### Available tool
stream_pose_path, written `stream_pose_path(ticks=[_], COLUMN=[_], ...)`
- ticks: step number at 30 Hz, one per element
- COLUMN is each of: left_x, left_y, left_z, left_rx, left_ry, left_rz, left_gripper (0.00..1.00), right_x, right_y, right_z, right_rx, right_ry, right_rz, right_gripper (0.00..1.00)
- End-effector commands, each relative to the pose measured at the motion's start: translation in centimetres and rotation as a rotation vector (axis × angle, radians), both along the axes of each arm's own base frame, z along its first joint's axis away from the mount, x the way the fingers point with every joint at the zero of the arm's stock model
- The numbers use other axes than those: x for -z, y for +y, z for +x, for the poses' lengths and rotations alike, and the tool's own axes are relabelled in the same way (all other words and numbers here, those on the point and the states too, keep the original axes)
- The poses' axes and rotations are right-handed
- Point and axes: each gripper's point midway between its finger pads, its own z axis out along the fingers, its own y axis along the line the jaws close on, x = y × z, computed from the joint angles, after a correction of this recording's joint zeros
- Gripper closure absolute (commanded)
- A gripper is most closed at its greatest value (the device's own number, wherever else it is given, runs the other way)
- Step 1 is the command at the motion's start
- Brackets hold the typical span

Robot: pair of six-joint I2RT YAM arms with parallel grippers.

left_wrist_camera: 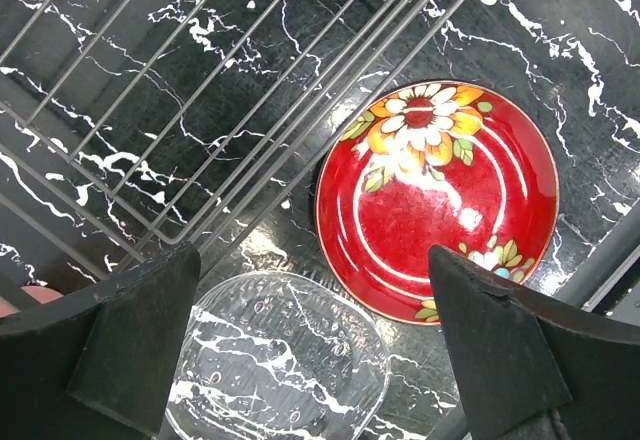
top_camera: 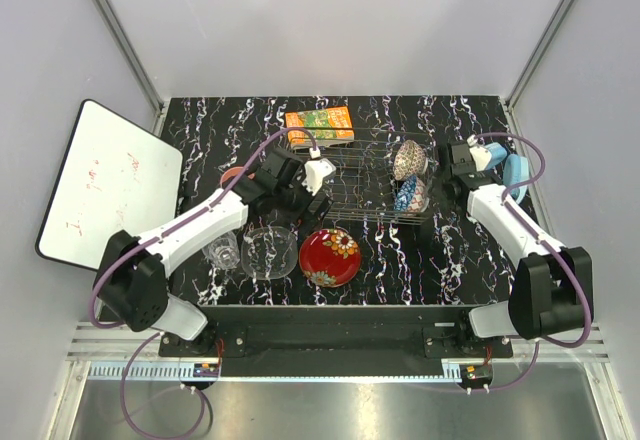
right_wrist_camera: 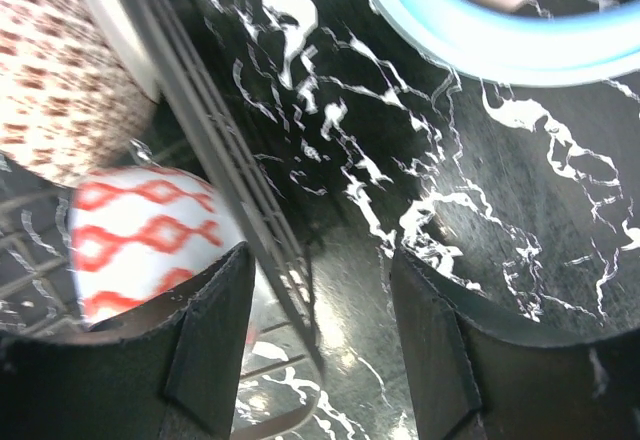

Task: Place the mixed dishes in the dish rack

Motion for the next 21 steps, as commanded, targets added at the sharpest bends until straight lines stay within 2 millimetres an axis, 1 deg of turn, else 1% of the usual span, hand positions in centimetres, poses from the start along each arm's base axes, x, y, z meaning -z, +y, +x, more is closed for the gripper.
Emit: stream_pose_path(ticks=[1,3,10,13,14,15,16,17,18,19,20,21], left_x=[-0.7,-0.7,-1.3,-1.6,-1.7,-1.8,-2.1,-2.2,-2.7,-2.7,-3.9,-4.3], left_y=[-0.7,-0.9,-1.0,-0.5,-0.4,-0.3,-0.1,0.1,0.6,0.9,0.9,1.6], left_z=[-1.7,-2.0,-3.4,-3.7,-3.8,-3.7,-3.5,-3.1,-2.1,-1.5,-0.4,0.6], left_rx=[0.028,0.042,0.069,0.064,0.063,0.058,0.058,0.049,0.018,0.006,-0.014,-0.053], left_ry=[0.043,0.055,0.080,0.063,0.063,0.053,0.031,0.015,-0.027,-0.046,-0.087,-0.123], left_rz=[-0.060,-0.069,-0.099,-0.097,-0.096,-0.092,-0.086,-0.076,-0.050,-0.024,-0.017,0.024], left_gripper=[0.01,0.01,0.01,0.01,0.01,0.01,0.01,0.01,0.01,0.01,0.01,0.01], right_x=[-3.2,-3.8,-4.3,-5.0,-5.8,-5.9,-6.2,-7.2,-7.7,-8.2,-9.3,-9.8], right_y=[-0.3,-0.5,-0.7,-0.8,-0.9,-0.8,-0.5,-0.3,0.2,1.1,1.5,2.1], right_z=[2.0,2.2,2.4,1.9,1.6,1.1,0.7,-0.1,-0.6,-1.2,-2.3,-2.9], right_rx=[0.025,0.030,0.037,0.040,0.041,0.033,0.014,0.003,-0.012,-0.046,-0.069,-0.095], right_ry=[-0.091,-0.106,-0.120,-0.139,-0.161,-0.164,-0.170,-0.204,-0.222,-0.238,-0.284,-0.305], right_rz=[-0.003,-0.012,-0.020,-0.020,-0.014,-0.011,0.008,0.030,0.059,0.108,0.144,0.177], right_gripper=[0.36,0.36,0.35,0.34,0.33,0.33,0.32,0.31,0.31,0.31,0.31,0.31])
